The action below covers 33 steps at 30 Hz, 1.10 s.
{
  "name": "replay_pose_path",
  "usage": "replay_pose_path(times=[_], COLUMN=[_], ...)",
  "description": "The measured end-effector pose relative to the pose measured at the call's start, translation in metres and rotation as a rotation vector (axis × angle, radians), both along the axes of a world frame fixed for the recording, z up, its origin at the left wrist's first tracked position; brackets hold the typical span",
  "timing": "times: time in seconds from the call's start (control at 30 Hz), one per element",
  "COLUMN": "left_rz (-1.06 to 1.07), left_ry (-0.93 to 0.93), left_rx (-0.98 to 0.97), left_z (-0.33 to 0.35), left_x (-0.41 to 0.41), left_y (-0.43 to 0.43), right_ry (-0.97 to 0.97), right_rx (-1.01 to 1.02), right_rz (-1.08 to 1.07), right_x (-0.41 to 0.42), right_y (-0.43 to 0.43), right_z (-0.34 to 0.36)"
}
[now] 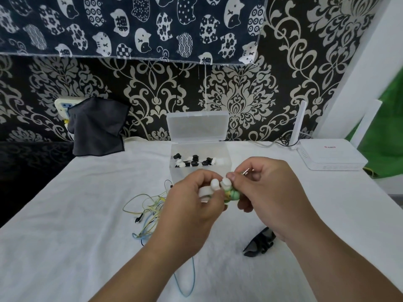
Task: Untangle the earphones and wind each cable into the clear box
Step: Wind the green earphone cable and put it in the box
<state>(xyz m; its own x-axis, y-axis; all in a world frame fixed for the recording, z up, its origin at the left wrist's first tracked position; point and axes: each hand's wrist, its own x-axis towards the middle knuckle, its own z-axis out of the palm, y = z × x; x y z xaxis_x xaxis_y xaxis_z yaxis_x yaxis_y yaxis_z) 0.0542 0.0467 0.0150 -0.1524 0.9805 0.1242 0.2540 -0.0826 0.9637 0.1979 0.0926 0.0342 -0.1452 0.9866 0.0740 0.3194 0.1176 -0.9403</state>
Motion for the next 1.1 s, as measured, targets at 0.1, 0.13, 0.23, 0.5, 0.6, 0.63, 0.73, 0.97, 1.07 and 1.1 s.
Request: replay_pose_path(times=[0.1, 0.13, 0.23, 0.5, 0.6, 0.63, 0.73, 0.97, 1.07, 1.1], left_rz=[0.039, 0.048, 0.053, 0.035, 0.017, 0.011, -0.001, -0.030, -0.022, -0.027], left_ry=[0.018, 0.008, -0.021, -0.114, -0.164, -0.175, -0.189, -0.134, -0.144, -0.147], left_rx=[-0.011, -0.014, -0.013, -0.060, -0.086, -0.091, -0.089, -0.087, -0.078, -0.076], left_z=[-0.002, -0.002, -0.001, -0.001, 0.000, 0.001, 0.003, 0.003, 0.004, 0.004], left_x=[0.002, 0.002, -0.001, -0.003, -0.002, -0.001, -0.001, -0.003, -0.002, -0.002], left_y=[0.001, 0.001, 0.004, 0.005, 0.004, 0.004, 0.004, 0.002, 0.001, 0.001], right_ry=[-0.002, 0.036, 0.151, 0.133, 0.069, 0.060, 0.133, 0.080, 0.022, 0.012], right_rx=[-0.007, -0.033, -0.087, -0.044, -0.017, -0.016, -0.084, -0.195, -0.142, -0.135], right_rz=[-0.006, 0.005, 0.064, 0.132, 0.167, 0.178, 0.191, 0.234, 0.265, 0.270], right_x=[-0.002, -0.002, -0.002, 0.001, 0.007, 0.009, 0.012, 0.015, 0.017, 0.018], right_y=[-0.002, -0.002, -0.004, -0.002, 0.001, 0.001, 0.003, 0.003, 0.002, 0.003], right_z=[0.001, 0.002, 0.007, 0.008, 0.011, 0.012, 0.011, 0.010, 0.014, 0.014])
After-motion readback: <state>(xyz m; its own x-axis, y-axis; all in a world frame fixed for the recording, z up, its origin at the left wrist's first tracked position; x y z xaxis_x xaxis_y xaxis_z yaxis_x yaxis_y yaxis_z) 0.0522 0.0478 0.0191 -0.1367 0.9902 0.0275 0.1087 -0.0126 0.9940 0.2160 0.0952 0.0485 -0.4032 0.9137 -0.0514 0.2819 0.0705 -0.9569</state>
